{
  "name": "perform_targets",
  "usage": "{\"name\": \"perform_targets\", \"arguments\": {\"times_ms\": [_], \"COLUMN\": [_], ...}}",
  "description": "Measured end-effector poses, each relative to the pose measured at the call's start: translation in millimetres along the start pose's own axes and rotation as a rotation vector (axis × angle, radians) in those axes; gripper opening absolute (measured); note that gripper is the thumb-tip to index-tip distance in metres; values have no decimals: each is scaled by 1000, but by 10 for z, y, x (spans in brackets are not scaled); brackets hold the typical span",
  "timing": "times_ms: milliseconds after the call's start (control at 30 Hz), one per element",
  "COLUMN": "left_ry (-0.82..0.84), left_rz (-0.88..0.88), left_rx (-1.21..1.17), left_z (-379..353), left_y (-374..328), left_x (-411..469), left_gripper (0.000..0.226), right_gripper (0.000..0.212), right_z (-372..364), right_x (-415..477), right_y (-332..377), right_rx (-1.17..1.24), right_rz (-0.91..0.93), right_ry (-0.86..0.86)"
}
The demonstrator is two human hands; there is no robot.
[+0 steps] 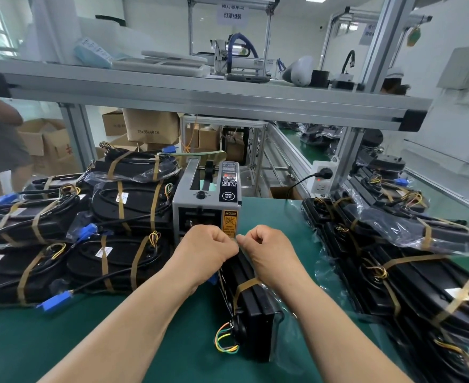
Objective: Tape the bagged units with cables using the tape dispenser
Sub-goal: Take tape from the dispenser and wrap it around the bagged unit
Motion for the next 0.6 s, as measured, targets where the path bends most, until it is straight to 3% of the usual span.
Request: {"name": "perform_targets", "arguments": {"times_ms": [100, 333, 600], "left_ry": [-72, -199, 38], "left_rz": [20, 61, 169], "left_rx": [1, -45, -208], "left_z": [50, 90, -67], "left_y": [45, 121, 192], "left_x": [-16, -39, -92], "left_gripper": [17, 20, 29], "right_gripper": [27, 29, 28], "right_z": [-2, -13, 18], "right_x": [7, 4, 15], "right_y": [0, 68, 45], "right_rx": [-7, -56, -62], "right_rz": [3, 38, 32], "right_ry": [-8, -4, -3]}}
Point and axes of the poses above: each hand's wrist, its own x-axis towards the middle knuckle, its own z-axis out of the back of the hand, y = z × x, the point moved 10 cm from there along x, towards the middle knuckle, and after that the axes turned 1 degree about -y, right-handed, at the moved point
